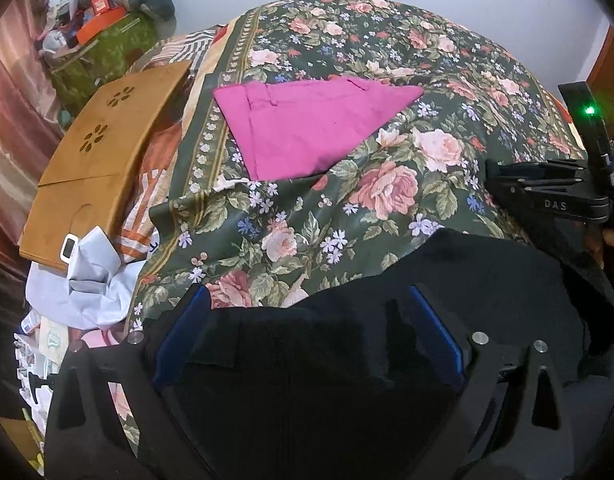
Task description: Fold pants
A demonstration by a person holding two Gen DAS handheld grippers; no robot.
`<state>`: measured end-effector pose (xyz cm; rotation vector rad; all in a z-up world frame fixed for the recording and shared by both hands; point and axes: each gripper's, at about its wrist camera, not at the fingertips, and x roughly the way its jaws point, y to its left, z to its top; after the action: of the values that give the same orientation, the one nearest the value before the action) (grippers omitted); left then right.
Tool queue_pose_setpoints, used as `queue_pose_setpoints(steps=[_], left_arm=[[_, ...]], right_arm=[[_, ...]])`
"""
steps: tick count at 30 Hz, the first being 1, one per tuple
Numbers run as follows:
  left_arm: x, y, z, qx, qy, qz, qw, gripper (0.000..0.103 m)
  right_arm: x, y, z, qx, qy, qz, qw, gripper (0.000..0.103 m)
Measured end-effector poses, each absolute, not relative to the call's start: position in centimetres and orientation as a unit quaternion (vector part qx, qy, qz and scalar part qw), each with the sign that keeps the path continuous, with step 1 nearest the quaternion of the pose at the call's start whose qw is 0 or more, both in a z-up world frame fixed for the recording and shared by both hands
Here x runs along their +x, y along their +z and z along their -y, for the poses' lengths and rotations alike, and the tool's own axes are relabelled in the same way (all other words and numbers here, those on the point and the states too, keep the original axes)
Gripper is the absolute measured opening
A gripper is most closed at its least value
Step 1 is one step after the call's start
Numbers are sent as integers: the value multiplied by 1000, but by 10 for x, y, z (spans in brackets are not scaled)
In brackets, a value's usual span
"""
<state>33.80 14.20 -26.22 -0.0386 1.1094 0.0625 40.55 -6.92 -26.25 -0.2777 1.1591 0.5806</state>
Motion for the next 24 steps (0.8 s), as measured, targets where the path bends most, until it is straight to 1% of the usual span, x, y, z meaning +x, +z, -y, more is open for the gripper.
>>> queue_pose_setpoints(steps=[1, 4, 6, 10, 17, 24], left_arm=[[337, -262, -140, -16, 30, -527, 849, 98], [334, -260, -133, -7, 26, -529, 848, 98], [330, -256, -125, 2, 20, -528, 849, 98], [318, -241, -109, 21, 6, -521, 853, 98], [302, -217, -73, 36, -32, -511, 858, 98], [289, -209, -15, 55, -87, -516, 850, 98]], right_arm=[[404, -263, 71, -139, 258, -532, 795, 18], [408, -262, 73, -140, 252, -528, 799, 9], [406, -256, 81, -133, 251, -529, 799, 8], [398, -226, 106, -88, 246, -512, 818, 8], [353, -133, 199, -9, 233, -451, 861, 8], [291, -73, 267, 14, 206, -404, 891, 8]])
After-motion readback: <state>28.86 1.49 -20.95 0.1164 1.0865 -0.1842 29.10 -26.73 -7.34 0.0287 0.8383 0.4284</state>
